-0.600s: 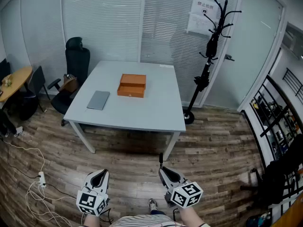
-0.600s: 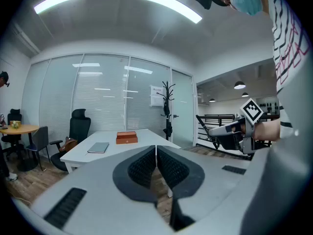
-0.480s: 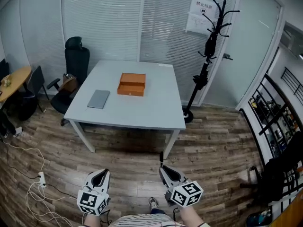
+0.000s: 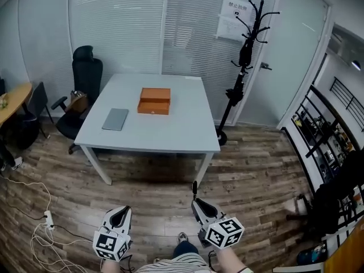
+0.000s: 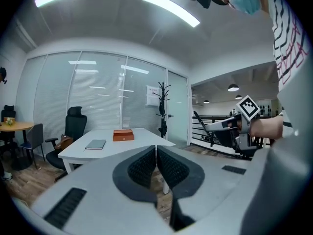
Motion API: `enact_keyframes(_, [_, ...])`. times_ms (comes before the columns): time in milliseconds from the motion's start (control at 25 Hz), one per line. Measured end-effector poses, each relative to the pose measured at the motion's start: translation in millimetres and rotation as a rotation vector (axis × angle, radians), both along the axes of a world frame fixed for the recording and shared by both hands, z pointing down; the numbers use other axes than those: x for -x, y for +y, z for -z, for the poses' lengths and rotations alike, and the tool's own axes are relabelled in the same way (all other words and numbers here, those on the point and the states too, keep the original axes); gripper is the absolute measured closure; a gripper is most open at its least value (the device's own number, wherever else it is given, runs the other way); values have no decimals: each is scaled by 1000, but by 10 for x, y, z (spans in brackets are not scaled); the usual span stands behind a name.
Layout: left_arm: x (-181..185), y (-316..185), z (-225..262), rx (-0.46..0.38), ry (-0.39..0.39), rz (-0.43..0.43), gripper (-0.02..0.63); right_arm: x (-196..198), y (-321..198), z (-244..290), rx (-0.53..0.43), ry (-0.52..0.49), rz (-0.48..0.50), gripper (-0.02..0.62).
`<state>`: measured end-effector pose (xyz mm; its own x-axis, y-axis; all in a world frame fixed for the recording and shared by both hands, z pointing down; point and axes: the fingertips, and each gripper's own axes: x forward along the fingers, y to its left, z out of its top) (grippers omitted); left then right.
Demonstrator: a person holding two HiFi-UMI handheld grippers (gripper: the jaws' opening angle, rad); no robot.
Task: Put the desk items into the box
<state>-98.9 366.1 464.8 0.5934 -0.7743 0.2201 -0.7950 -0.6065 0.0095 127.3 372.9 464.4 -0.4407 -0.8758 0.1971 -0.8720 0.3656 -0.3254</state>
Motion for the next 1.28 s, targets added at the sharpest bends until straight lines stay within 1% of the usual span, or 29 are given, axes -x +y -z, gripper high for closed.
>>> enact_keyframes(200, [-98, -237, -107, 16, 19, 35, 577, -131, -287, -145, 30, 3, 23, 538])
enact_keyframes(360, [-156, -631, -111, 13, 12, 76, 577, -245, -715, -185, 31, 8, 48, 538])
enact_keyframes(560, [-406, -1133, -35, -17, 14, 120, 577, -513, -1268, -183, 27, 6, 91, 538])
enact_keyframes(800, [-614, -1568, -53, -16, 18, 169, 577, -727, -1768, -166, 29, 1, 133, 538])
enact_keyframes(1040, [-767, -1785, -105, 5, 13, 176, 577, -813, -2070, -172, 37, -4, 160, 538])
enact_keyframes(1280, [-753, -2094, -145, 7, 10, 165, 577, -754, -2328, -229, 47, -4, 166, 538])
